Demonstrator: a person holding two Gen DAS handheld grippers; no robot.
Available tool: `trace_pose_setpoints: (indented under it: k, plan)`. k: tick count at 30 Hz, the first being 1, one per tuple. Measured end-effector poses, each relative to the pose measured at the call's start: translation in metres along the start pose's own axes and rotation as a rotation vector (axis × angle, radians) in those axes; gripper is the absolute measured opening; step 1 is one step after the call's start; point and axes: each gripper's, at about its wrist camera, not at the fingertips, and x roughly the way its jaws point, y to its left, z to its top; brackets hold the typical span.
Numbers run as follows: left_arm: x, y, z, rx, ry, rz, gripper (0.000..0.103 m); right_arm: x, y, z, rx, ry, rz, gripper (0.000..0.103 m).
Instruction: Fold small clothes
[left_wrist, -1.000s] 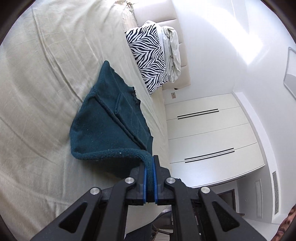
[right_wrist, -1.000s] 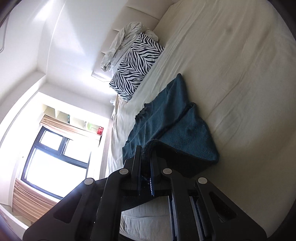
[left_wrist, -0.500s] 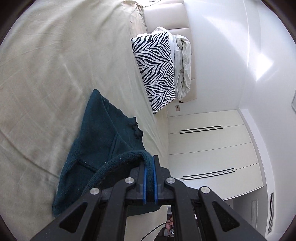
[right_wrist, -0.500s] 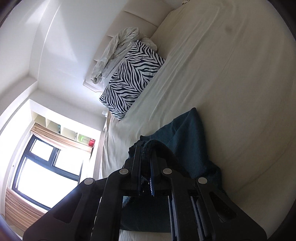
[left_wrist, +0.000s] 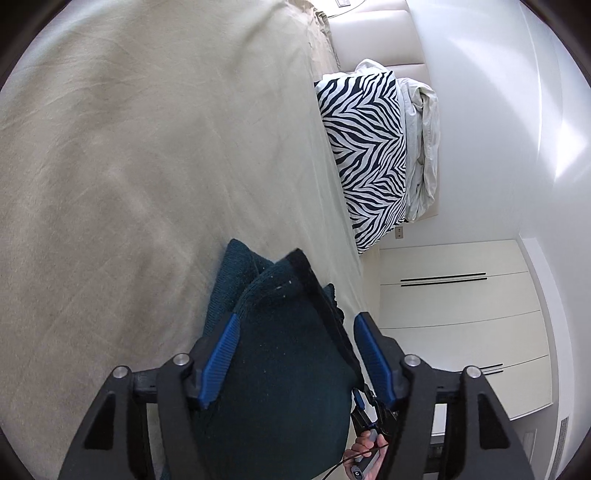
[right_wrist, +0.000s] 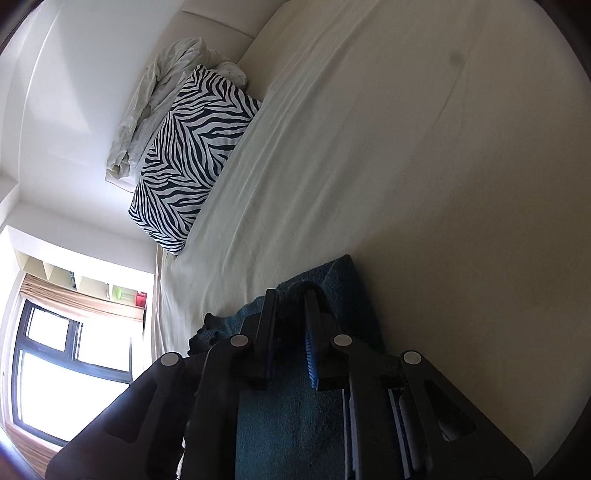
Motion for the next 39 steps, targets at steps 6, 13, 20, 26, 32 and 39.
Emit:
trace_pose_setpoints:
  k: [6, 13, 20, 26, 32, 39]
  plan:
    - [-0.017, -0.008, -0.025, 0.119, 0.012, 0.052, 0.067, -0.012, -0.002, -0.012, -0.067, 0.002, -0.016, 0.060]
    - [-0.044, -0.019, -0.084, 0.317, -0.013, 0.146, 0.067, -0.063, 0.008, -0.059, -0.266, 0.019, -0.081, 0.060]
    - [-0.052, -0.007, -0.118, 0.421, -0.025, 0.271, 0.067, -0.094, 0.012, -0.115, -0.442, 0.042, -0.146, 0.060]
    - [-0.054, -0.006, -0.131, 0.488, -0.034, 0.319, 0.056, -0.101, 0.008, -0.135, -0.484, 0.046, -0.177, 0.058]
    - [-0.054, 0.000, -0.129, 0.489, -0.040, 0.341, 0.046, -0.107, 0.007, -0.135, -0.506, 0.027, -0.200, 0.058]
    - [-0.047, -0.002, -0.132, 0.508, -0.036, 0.378, 0.046, -0.108, 0.008, -0.130, -0.523, 0.022, -0.226, 0.050]
